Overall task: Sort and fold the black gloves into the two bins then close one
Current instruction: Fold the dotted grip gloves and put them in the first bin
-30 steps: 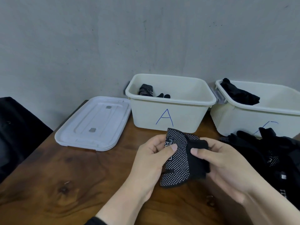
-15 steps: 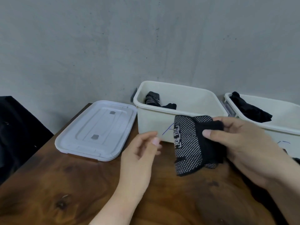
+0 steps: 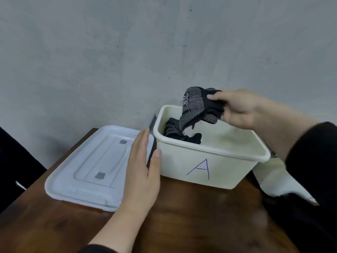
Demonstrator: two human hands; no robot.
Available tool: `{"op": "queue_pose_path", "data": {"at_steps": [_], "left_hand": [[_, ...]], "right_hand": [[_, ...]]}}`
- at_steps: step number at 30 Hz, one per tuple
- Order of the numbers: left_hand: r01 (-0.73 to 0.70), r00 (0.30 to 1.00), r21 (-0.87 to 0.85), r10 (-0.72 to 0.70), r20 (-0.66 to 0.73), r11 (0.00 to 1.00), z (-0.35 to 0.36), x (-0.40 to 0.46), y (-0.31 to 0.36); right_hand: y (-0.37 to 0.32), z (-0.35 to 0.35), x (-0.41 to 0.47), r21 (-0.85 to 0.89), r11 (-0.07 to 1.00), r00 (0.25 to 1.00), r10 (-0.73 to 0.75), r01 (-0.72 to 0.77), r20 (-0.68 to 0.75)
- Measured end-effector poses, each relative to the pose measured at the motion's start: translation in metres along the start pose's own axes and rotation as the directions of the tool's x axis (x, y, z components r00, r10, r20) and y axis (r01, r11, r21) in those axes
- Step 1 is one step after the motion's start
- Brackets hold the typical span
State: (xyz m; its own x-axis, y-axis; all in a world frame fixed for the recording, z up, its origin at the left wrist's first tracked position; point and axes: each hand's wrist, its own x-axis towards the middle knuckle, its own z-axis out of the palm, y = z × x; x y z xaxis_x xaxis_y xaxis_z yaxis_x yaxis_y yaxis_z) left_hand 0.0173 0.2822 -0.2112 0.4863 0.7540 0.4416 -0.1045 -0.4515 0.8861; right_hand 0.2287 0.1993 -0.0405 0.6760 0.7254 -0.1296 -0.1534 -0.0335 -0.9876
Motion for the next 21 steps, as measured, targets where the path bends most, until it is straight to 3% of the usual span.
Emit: {"op": "queue_pose_path", "data": {"at_steps": [3, 6, 8, 10, 11, 12, 13, 15, 17, 19, 21], "left_hand": [[-0.064, 0.997, -0.003, 0.064, 0.045, 0.998, 0.001, 0.005, -0.002], [-0.089, 0.994, -0.004, 0.089, 0.059, 0.996, 0.001, 0.009, 0.000], [-0.109, 0.993, 0.014, 0.108, 0.051, 0.994, 0.001, 0.012, 0.000], [-0.118, 0.992, 0.043, 0.116, 0.047, 0.992, -0.001, 0.015, 0.000], [-0.124, 0.991, 0.067, 0.120, 0.052, 0.990, -0.001, 0.017, 0.000], [-0.135, 0.990, 0.096, 0.130, 0.061, 0.986, -0.001, 0.018, 0.001], [-0.153, 0.987, 0.125, 0.145, 0.069, 0.980, -0.001, 0.020, 0.001], [-0.188, 0.981, 0.163, 0.176, 0.086, 0.969, -0.002, 0.021, 0.002], [-0.200, 0.977, 0.184, 0.183, 0.106, 0.962, -0.001, 0.021, 0.003], [-0.196, 0.977, 0.201, 0.174, 0.119, 0.960, -0.001, 0.021, 0.004], [-0.188, 0.979, 0.215, 0.165, 0.123, 0.958, -0.001, 0.020, 0.004]], "right_hand": [[0.010, 0.015, 0.030, -0.025, 0.997, 0.996, 0.076, -0.076, 0.035], [0.034, 0.023, 0.043, -0.317, 0.934, 0.986, 0.166, -0.166, -0.030], [0.046, 0.025, 0.045, -0.544, 0.820, 0.984, 0.134, -0.175, -0.115], [0.054, 0.023, 0.047, -0.798, 0.588, 0.991, 0.064, -0.131, -0.115], [0.054, 0.023, 0.048, -0.918, 0.385, 0.996, 0.006, -0.089, -0.094], [0.054, 0.024, 0.048, -0.980, 0.198, 0.995, -0.082, -0.037, -0.054], [0.052, 0.026, 0.045, -0.994, 0.101, 0.984, -0.177, 0.032, 0.013], [0.046, 0.028, 0.038, -0.963, 0.187, 0.956, -0.257, 0.194, 0.143], [0.046, 0.029, 0.033, -0.928, 0.239, 0.954, -0.158, 0.286, 0.254], [0.054, 0.030, 0.034, -0.939, 0.101, 0.944, -0.027, 0.328, 0.327], [0.062, 0.032, 0.041, -0.942, 0.031, 0.942, -0.002, 0.335, 0.336]]}}
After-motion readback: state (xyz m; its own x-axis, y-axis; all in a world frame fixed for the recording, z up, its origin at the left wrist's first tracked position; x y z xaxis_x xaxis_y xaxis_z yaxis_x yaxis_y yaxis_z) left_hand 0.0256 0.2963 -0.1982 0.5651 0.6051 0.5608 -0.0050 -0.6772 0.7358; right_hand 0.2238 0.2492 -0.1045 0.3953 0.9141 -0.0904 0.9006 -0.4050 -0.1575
